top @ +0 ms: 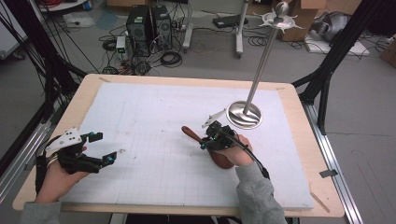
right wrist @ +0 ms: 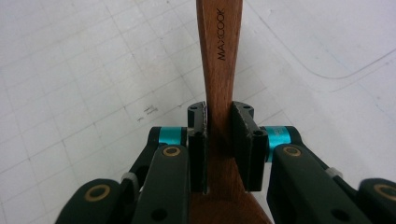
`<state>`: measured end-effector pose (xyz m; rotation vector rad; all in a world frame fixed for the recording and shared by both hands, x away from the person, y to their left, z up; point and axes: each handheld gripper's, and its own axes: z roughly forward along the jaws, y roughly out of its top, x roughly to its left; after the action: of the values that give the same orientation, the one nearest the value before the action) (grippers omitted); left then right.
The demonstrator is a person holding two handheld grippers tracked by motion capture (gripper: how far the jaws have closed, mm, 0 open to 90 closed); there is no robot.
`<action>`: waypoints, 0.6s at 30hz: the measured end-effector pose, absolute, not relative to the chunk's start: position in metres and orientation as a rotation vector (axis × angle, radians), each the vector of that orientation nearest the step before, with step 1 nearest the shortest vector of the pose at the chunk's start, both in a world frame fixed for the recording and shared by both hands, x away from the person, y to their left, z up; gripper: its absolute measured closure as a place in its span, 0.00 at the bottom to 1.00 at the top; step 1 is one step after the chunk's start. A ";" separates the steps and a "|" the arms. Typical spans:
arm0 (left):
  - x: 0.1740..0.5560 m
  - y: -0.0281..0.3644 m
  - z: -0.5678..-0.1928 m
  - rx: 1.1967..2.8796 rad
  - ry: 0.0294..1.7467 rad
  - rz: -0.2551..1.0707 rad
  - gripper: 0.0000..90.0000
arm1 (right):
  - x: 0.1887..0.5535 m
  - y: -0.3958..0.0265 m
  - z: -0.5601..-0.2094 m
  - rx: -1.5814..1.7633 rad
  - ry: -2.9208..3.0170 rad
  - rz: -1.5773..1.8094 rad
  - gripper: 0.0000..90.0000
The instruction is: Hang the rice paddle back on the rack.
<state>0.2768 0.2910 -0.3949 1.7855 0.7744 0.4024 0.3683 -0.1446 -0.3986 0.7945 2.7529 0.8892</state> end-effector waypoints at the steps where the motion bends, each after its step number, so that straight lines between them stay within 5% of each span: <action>1: 0.277 0.291 -0.395 1.782 0.775 0.401 0.02 | 0.369 -0.146 -0.398 0.788 2.747 0.898 0.86; 18: 0.283 0.283 -0.392 1.782 0.750 0.388 0.02 | 0.363 -0.181 -0.378 0.863 2.619 1.116 0.86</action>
<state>0.2827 0.2831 -0.3916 1.7816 0.7495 0.3883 0.3626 -0.1808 -0.3780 0.8634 2.6193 1.1158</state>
